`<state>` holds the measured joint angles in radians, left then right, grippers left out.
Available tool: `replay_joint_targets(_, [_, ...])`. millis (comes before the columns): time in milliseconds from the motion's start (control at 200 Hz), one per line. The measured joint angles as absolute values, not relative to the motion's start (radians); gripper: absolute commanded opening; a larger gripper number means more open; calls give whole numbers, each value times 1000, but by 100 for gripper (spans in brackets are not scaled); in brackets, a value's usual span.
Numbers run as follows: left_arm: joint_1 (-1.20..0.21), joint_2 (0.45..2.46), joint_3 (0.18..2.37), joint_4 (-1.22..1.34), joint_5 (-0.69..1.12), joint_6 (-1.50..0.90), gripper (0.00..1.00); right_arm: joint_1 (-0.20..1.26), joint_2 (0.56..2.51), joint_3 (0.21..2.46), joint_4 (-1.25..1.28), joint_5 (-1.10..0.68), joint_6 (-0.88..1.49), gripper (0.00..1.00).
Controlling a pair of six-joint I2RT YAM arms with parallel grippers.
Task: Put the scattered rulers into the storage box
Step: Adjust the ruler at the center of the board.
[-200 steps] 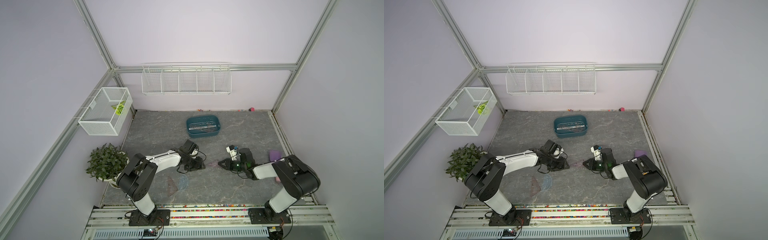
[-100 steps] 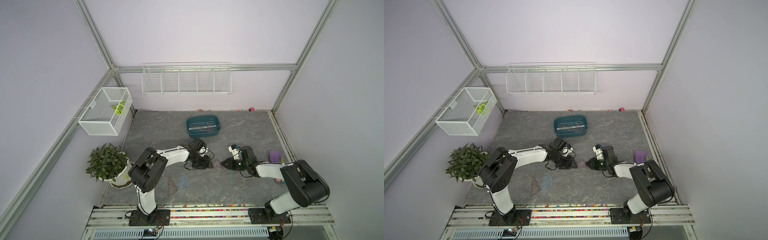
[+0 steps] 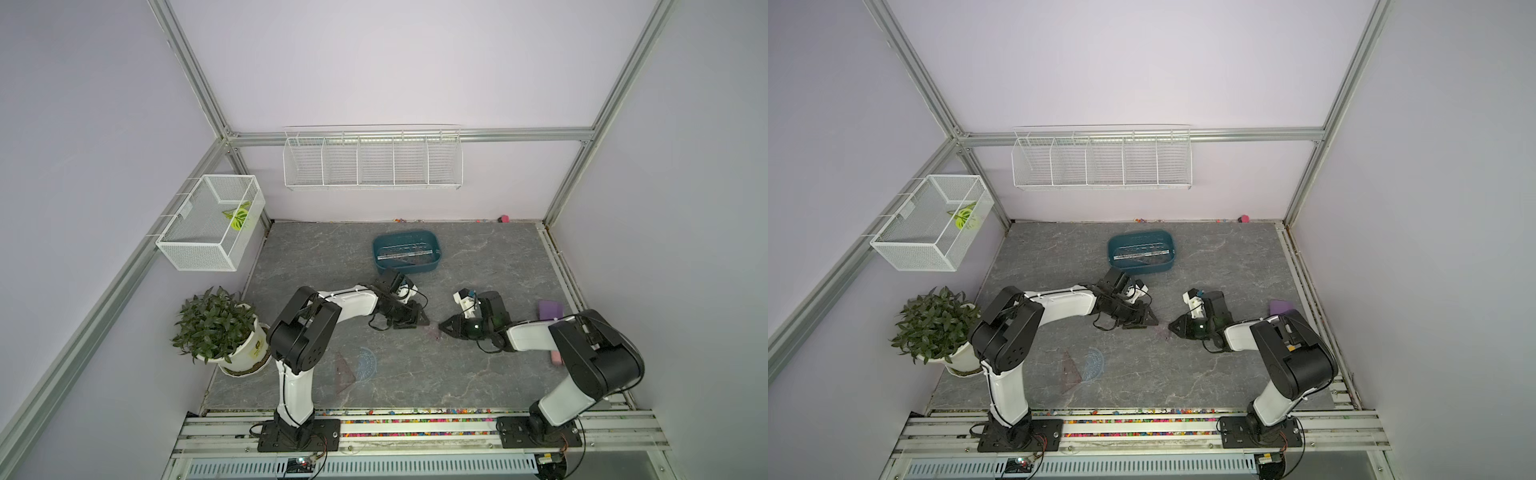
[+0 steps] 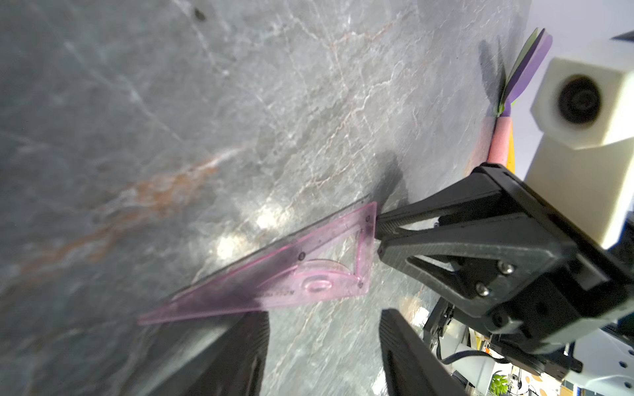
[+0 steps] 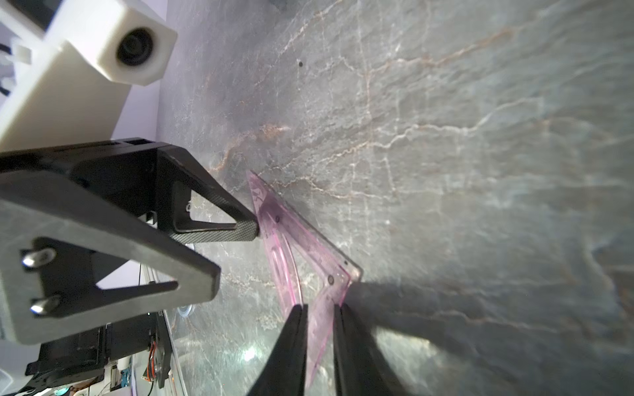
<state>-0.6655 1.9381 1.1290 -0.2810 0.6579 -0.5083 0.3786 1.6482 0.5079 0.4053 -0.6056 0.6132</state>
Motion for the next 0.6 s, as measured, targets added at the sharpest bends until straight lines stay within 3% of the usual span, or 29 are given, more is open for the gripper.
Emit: replay_joint_targets(600, [-633,1999,1192,-243,691,-499,59,367,1743,643,344,-614,604,20])
